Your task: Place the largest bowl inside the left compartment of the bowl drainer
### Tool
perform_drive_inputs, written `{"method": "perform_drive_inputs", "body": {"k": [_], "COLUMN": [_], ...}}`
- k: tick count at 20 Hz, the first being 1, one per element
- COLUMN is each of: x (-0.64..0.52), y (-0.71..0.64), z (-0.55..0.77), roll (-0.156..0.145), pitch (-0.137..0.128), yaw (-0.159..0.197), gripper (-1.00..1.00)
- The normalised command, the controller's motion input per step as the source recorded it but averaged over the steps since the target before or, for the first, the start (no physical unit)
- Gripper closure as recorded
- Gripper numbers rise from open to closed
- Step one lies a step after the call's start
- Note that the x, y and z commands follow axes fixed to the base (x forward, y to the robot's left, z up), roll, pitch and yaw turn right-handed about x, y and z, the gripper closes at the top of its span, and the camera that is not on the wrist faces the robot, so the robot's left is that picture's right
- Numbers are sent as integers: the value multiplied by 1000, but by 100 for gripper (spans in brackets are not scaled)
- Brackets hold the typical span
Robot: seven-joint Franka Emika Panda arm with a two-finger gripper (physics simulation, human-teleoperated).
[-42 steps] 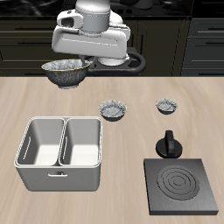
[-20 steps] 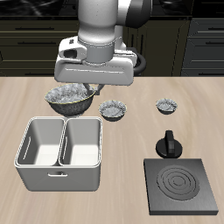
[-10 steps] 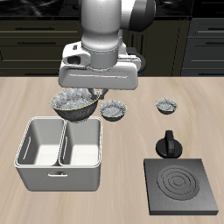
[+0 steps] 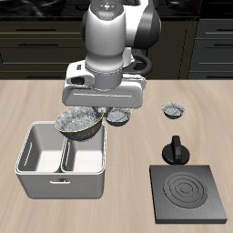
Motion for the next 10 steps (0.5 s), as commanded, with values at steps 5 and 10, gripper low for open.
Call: {"method": "perform_drive_inputs", "body": {"k": [5, 10], "x": [15, -18], "y": [-70, -14], "z": [-307, -221], "roll": [-2, -32], "pitch": [38, 25], "yaw": [-5, 14], "gripper": [100, 100]}}
